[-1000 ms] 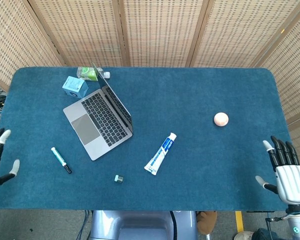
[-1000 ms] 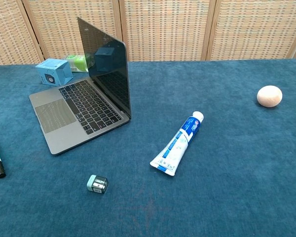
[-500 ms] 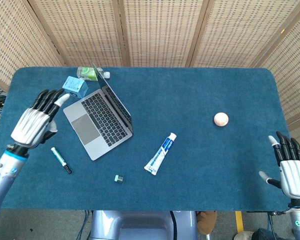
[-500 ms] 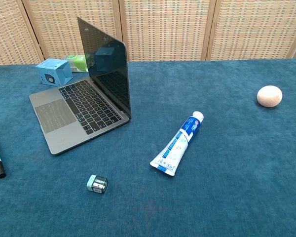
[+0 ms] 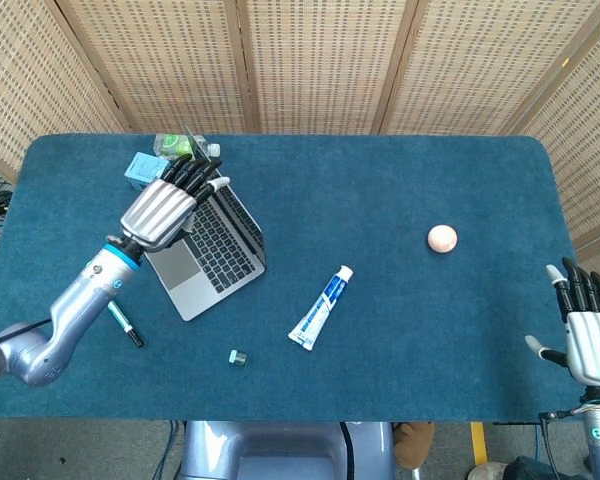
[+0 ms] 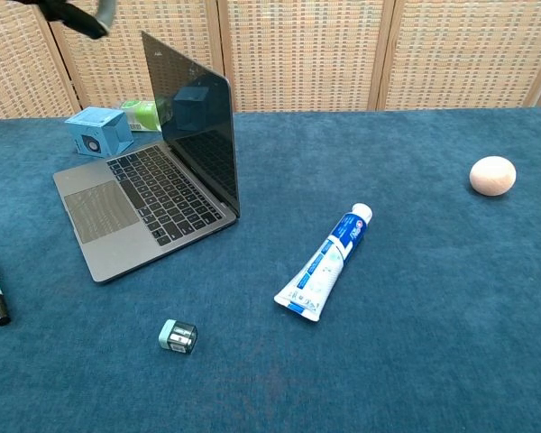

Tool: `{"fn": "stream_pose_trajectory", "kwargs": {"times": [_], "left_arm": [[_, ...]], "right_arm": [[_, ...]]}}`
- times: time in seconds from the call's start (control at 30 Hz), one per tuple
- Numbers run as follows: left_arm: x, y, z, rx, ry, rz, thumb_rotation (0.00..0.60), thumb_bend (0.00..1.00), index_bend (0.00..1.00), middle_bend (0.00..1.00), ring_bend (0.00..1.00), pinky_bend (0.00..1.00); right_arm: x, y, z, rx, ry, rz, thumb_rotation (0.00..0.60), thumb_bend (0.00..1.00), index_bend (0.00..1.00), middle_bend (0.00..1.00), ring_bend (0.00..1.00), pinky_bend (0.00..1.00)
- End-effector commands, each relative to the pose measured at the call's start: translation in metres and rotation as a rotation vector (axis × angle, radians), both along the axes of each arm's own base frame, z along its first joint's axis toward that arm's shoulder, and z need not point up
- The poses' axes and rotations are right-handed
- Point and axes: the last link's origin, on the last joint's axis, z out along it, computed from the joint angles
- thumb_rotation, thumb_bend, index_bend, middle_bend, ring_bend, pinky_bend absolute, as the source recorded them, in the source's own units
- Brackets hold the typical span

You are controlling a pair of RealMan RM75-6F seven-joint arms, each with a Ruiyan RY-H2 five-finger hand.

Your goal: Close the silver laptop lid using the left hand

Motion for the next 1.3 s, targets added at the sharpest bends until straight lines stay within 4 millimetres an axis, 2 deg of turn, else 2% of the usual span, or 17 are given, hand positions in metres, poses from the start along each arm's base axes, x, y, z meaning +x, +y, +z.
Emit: {"fn": "stream_pose_trajectory", "kwargs": {"times": [0.03,0.3,0.5,0.57,0.7,0.83,1.1,1.3], "left_arm": [[0.015,0.013,-0.016,-0.012,0.026,0.004,0.600,1.00,0.13,0.00,0.00,0.00],[0.030,0.028,-0.045,-0.057,0.062,0.036,0.600,1.00,0.16,0.00,0.01,0.00],[0.033,0.033,-0.054,-0.060,0.087,0.051,0.600,1.00,0.19,0.04,0.03,0.00],[0.032,0.034,-0.056,-0.062,0.093,0.056,0.600,1.00,0.20,0.06,0.07,0.03],[0.028,0.032,-0.061,-0.075,0.112,0.067,0.600,1.00,0.23,0.18,0.16,0.09],[0.023,0.030,-0.059,-0.073,0.114,0.086,0.600,1.00,0.25,0.24,0.23,0.14],[0.017,0.024,-0.047,-0.073,0.111,0.110,0.600,1.00,0.28,0.30,0.30,0.18],[0.010,0.020,-0.039,-0.081,0.128,0.133,0.600,1.00,0.28,0.36,0.38,0.26]], "right_arm": [[-0.003,-0.002,0.001,-0.002,-0.001,-0.013,0.600,0.00,0.00,0.00,0.00,0.00],[-0.011,-0.004,0.008,-0.028,-0.015,-0.047,0.600,0.00,0.00,0.00,0.00,0.00],[-0.011,-0.003,0.010,-0.034,-0.015,-0.047,0.600,0.00,0.00,0.00,0.00,0.00],[-0.011,-0.002,0.010,-0.033,-0.017,-0.047,0.600,0.00,0.00,0.00,0.00,0.00],[-0.011,-0.002,0.012,-0.039,-0.020,-0.045,0.600,0.00,0.00,0.00,0.00,0.00],[-0.011,-0.002,0.013,-0.042,-0.024,-0.046,0.600,0.00,0.00,0.00,0.00,0.00],[-0.011,-0.002,0.012,-0.042,-0.025,-0.044,0.600,0.00,0.00,0.00,0.00,0.00],[-0.011,-0.002,0.012,-0.038,-0.025,-0.046,0.600,0.00,0.00,0.00,0.00,0.00]]}}
